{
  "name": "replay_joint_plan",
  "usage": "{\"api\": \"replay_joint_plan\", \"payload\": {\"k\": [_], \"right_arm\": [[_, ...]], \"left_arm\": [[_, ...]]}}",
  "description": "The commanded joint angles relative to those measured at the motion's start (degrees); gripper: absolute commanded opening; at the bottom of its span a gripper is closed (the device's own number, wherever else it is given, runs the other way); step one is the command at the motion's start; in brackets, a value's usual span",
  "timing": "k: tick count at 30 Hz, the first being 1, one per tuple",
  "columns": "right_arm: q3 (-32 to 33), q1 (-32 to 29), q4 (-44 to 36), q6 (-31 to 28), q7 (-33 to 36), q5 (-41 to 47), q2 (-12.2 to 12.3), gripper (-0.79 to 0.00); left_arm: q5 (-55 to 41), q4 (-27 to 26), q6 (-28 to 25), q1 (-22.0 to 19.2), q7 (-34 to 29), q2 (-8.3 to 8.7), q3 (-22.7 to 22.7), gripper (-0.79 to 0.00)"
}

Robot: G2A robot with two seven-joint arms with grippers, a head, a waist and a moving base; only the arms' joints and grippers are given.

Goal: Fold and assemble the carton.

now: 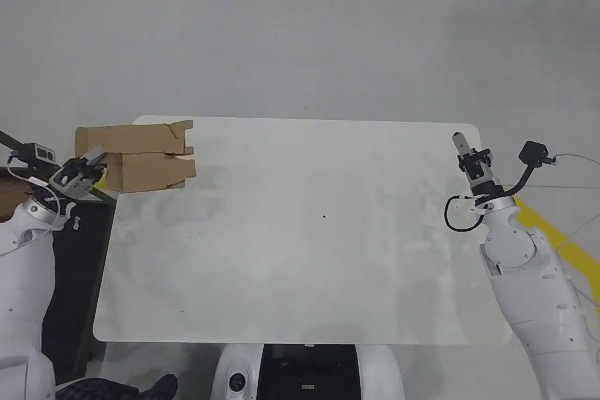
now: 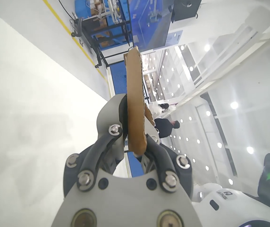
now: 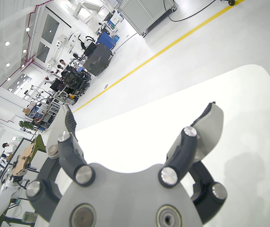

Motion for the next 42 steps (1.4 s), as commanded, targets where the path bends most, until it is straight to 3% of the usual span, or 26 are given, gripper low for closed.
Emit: {"api": "replay_joint_plan", "payload": {"k": [1,8,17,29,42], "right_arm": [[0.00,0.00,0.00,0.00,0.00,0.00,0.00,0.000],[0.00,0.00,0.00,0.00,0.00,0.00,0.00,0.000],[0.00,0.00,0.00,0.00,0.00,0.00,0.00,0.000],[0.00,0.00,0.00,0.00,0.00,0.00,0.00,0.000],[0.00,0.00,0.00,0.00,0.00,0.00,0.00,0.000]], "left_arm": [[0.87,-2.14,0.53,-0.46,0.36,-0.25,1.39,-0.785],[3.36,-9.58,3.16,-2.79,1.09,-1.39,7.25,-0.785],[5.49,-13.52,5.40,-6.19,1.64,-2.87,14.42,-0.785],[9.22,-17.56,6.14,-9.88,4.18,-5.66,25.82,-0.785],[11.03,-18.77,7.56,-13.67,4.07,-8.25,34.68,-0.785]]}}
